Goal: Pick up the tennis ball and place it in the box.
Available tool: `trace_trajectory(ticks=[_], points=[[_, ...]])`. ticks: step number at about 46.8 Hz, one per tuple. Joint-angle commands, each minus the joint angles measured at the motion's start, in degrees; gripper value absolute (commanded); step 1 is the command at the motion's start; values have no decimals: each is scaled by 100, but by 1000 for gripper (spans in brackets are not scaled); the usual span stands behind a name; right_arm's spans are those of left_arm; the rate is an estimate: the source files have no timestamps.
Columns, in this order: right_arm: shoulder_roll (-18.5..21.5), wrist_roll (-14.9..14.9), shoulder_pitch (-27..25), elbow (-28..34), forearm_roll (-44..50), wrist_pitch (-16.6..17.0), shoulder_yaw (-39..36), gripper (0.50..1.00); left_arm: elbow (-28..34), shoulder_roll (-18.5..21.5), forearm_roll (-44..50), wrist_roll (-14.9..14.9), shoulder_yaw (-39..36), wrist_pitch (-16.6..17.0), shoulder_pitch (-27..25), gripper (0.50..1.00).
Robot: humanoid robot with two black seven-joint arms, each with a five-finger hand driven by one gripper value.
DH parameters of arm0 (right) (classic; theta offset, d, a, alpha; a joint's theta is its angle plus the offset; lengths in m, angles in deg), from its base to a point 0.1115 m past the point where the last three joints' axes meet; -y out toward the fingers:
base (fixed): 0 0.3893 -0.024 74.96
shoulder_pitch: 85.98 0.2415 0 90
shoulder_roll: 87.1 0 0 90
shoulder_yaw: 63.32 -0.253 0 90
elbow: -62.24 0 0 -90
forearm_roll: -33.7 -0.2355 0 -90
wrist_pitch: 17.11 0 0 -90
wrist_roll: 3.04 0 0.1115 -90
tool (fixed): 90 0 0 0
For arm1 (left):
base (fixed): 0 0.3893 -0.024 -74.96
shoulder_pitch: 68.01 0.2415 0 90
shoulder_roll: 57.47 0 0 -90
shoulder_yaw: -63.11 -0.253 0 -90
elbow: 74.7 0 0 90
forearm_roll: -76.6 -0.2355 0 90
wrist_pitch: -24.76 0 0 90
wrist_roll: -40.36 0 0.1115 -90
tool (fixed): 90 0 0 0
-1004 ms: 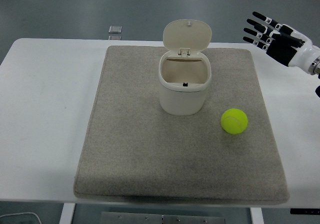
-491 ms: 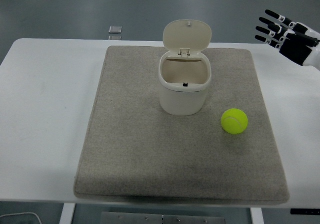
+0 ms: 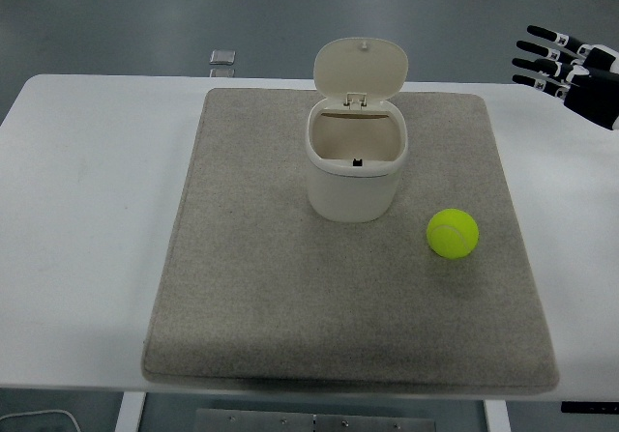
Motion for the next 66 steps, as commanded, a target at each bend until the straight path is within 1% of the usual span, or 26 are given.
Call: trace_trajectory(ticks=[1,4,13,21,27,33,40,46,50,56,63,66], points=[[-85,-85,-2,2,396,18,-16,913,2,0,5,0,0,0,1,992],[-146,-235,-2,2,843,18,-16,913,2,0,5,0,0,0,1,992],[-296,-929,15,-15,2320,18,-24,913,2,0,-3,0,0,0,1,992],[-401,-1483,59,-94,3349,18,-24,913,2,0,5,0,0,0,1,992],[-480,-1896,51,-366,4052,18,-16,913,2,0,5,0,0,0,1,992],[-559,-2142,24,-718,4483,18,28,913,-7,0,5,0,0,0,1,992],[-603,-2309,-90,-1166,5002,18,46,911,2,0,5,0,0,0,1,992],[-683,-2327,-204,-1614,5248,18,55,911,2,0,-3,0,0,0,1,992],[-726,-2327,-371,-1896,5432,18,46,911,2,0,5,0,0,0,1,992],[-691,-2327,-564,-2151,5722,18,55,911,2,0,-3,0,0,0,1,992],[-656,-2371,-907,-2441,6100,16,72,911,2,0,5,0,0,0,1,992],[-647,-2424,-1013,-2512,6206,-133,90,911,2,0,-3,0,0,0,1,992]])
